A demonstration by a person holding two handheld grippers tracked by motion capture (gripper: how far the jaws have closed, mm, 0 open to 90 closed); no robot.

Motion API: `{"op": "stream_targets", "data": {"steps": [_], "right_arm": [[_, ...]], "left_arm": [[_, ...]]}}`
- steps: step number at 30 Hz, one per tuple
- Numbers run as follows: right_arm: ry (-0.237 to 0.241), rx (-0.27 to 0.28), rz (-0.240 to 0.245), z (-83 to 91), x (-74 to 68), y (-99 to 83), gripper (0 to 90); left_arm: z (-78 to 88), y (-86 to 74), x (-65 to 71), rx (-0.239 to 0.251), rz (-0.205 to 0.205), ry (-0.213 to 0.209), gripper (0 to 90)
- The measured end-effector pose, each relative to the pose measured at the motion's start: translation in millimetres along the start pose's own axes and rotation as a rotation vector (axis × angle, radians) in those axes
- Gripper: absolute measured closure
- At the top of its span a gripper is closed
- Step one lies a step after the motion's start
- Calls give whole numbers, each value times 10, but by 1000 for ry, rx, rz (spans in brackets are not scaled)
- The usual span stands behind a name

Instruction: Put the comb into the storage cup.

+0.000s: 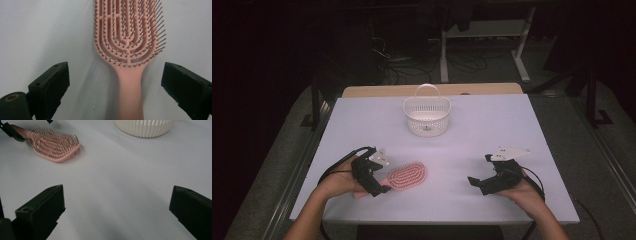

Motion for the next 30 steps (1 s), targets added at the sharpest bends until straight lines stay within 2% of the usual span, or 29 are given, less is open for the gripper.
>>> {"op": "stream_targets", "data": {"steps": [18, 30], "right_arm": [[-1, 7, -1, 12, 2, 13, 0], [-2, 7, -1, 9, 2, 13, 0]], "left_arm": [[6, 12, 3, -10, 2, -5, 211], [-15, -27, 25, -41, -9, -21, 298]]}}
Point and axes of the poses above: each handheld gripper's, and its own axes: z roughly backward along the jaws, y roughly out of its top, x roughly to its right, the point moved 7 cm from there along -z, roughly forward along the jaws, and after that the axes turned 2 degrees about x, right-handed, at the moved point
